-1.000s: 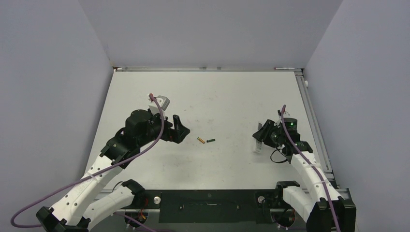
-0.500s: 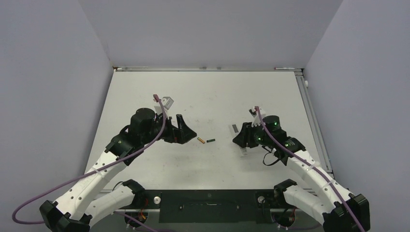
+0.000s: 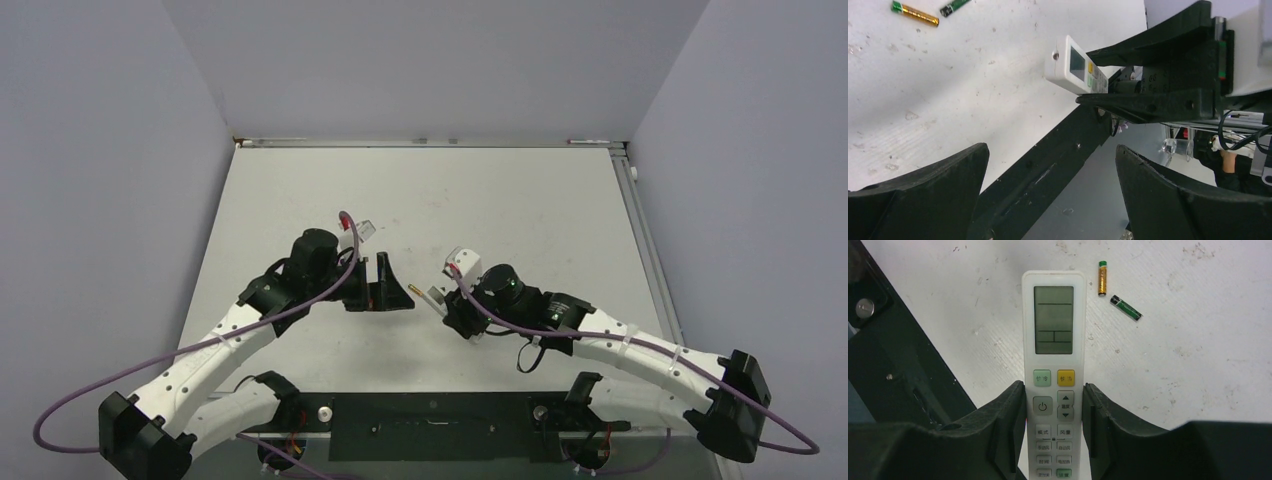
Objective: Load the batteries into the remote control
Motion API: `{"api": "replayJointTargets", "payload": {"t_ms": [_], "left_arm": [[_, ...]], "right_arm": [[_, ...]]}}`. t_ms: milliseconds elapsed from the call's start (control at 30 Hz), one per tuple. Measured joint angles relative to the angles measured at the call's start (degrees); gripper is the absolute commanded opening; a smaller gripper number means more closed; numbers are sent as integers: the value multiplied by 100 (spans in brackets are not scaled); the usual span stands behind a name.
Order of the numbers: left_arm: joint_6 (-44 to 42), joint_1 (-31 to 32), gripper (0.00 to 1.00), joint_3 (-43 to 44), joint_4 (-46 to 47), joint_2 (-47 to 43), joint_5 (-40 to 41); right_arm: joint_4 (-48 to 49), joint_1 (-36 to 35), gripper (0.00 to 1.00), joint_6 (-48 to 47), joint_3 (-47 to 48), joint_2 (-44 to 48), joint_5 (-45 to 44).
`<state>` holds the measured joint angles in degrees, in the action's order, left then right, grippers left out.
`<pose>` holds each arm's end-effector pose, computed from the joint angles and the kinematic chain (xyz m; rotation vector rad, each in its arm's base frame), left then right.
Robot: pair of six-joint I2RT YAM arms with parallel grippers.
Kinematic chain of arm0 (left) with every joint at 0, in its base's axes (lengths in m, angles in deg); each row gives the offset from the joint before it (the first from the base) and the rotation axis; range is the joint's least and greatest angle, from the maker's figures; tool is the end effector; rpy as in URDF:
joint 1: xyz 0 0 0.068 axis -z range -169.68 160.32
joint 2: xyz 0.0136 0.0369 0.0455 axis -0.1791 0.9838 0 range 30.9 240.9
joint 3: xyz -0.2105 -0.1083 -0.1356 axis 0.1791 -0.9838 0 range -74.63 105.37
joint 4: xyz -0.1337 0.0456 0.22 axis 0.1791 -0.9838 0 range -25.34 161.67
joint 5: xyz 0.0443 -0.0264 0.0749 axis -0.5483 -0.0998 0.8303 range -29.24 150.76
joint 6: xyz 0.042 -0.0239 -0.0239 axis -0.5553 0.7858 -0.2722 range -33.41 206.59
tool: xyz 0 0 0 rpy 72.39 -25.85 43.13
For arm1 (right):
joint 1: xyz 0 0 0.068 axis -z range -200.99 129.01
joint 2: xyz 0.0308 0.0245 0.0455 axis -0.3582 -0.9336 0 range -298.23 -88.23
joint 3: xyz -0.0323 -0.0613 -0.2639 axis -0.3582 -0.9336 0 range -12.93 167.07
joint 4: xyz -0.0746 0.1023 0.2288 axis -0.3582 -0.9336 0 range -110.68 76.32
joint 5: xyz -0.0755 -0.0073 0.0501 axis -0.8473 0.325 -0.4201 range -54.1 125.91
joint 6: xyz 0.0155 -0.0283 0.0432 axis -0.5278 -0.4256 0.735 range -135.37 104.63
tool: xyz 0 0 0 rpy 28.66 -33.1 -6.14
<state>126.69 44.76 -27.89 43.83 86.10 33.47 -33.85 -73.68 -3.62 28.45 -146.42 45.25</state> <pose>0.1604 -0.1298 0.2910 0.1759 2.4072 -1.1972 0.1287 0.1785 0.2589 -0.9016 2.1443 0.7789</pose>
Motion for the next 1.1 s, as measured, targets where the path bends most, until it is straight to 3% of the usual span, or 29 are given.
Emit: {"api": "replayJointTargets", "payload": {"t_ms": [467, 1100], "left_arm": [[413, -11, 100, -656, 153, -323, -651], [1147, -31, 61, -1156, 977, -656, -1405]], "right_arm": [[417, -1342, 9, -1189, 59, -85, -774], [748, -2319, 9, -1733, 61, -85, -1217]]}}
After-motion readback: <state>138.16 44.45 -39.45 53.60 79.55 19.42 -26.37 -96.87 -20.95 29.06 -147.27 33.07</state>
